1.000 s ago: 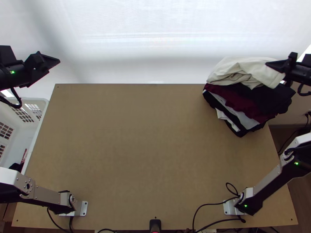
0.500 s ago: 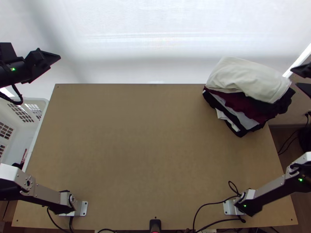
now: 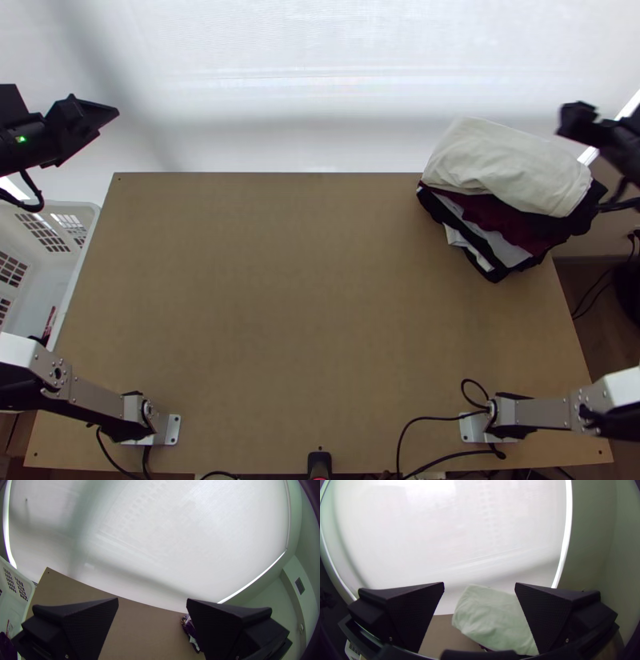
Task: Fold the t-shirt
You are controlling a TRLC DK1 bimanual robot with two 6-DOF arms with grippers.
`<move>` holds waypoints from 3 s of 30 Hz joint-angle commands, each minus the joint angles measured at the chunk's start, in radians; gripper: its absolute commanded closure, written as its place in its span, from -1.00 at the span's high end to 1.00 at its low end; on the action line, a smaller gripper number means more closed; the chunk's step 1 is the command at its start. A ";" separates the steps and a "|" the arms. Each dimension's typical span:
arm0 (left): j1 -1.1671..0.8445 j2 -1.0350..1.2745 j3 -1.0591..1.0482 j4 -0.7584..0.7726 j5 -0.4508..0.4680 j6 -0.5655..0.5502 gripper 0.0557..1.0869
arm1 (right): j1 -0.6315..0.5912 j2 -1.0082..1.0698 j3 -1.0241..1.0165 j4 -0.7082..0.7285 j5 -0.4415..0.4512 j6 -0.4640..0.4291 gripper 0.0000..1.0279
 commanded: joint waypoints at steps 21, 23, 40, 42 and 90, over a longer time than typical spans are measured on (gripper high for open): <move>0.072 0.021 0.061 0.029 0.022 -0.085 0.93 | -0.017 0.258 -0.620 0.863 0.286 -0.096 0.93; 0.072 0.023 0.059 0.032 0.020 -0.097 0.93 | -0.019 0.261 -0.672 0.914 0.300 -0.093 0.93; 0.073 0.014 0.058 0.033 0.020 -0.117 0.93 | -0.065 0.246 -0.688 1.040 0.334 -0.113 0.93; 0.073 0.014 0.058 0.033 0.022 -0.117 0.93 | -0.051 0.212 -0.636 1.012 0.344 -0.113 0.93; 0.132 -0.233 -0.099 0.234 -0.259 -0.009 0.93 | 0.035 -0.034 -0.182 0.589 0.295 -0.235 0.93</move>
